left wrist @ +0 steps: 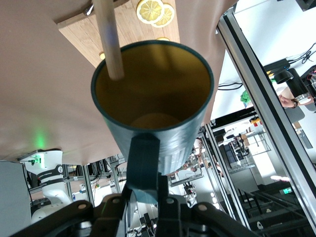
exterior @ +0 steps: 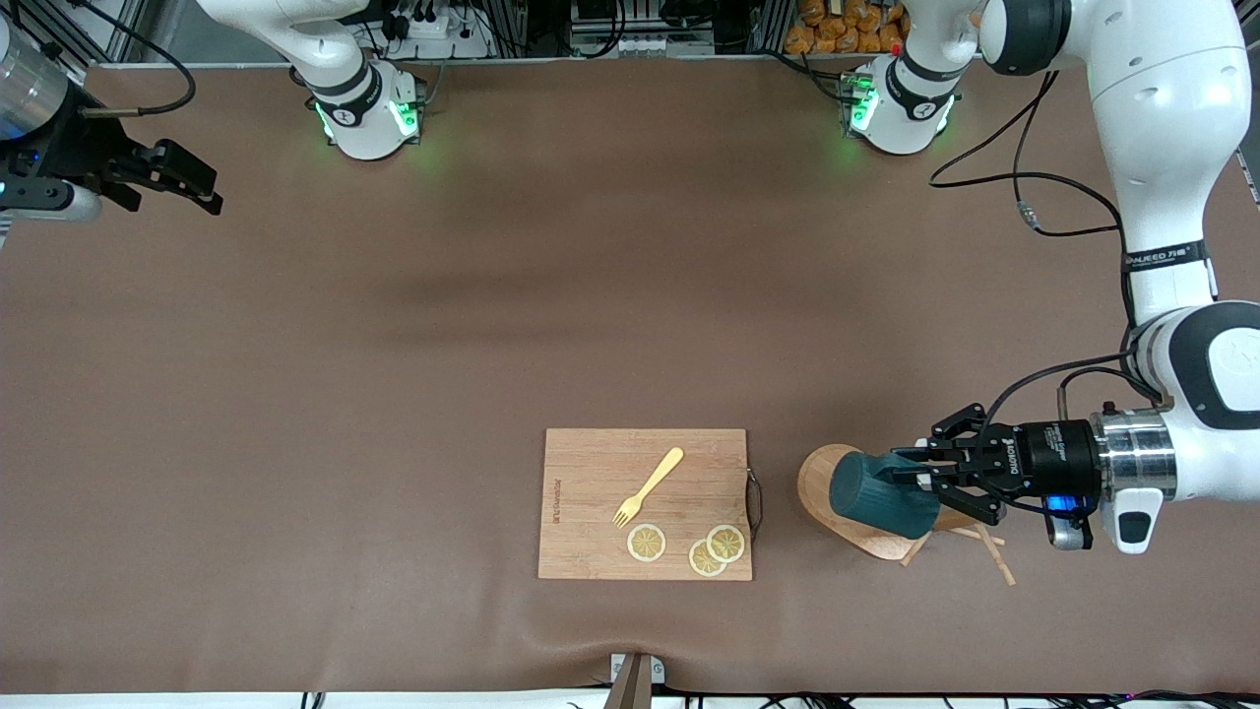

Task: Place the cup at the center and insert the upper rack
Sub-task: 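Tilt the mug sideways and slide it onto a stand peg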

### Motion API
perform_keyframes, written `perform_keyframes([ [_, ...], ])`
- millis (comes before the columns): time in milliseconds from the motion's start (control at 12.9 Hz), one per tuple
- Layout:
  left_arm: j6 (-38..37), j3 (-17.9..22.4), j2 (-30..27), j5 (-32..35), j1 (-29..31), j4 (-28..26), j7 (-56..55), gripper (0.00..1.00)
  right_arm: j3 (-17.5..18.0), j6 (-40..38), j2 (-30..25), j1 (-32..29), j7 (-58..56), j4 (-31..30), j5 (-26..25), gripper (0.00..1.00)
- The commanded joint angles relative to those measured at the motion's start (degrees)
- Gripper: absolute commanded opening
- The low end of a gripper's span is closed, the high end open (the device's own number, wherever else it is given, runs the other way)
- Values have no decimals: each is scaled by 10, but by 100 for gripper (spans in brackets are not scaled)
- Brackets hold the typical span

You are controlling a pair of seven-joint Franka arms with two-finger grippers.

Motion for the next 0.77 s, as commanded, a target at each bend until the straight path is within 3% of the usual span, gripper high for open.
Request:
perform_keyframes([
  [0,-17,-8,11,-22,11,0,17,0,0,-1,-9,4,-4,-12,6,100],
  [696,-32,-32,32,-52,51,-4,29,0,0,-4,-9,5,-2,-14,6,100],
])
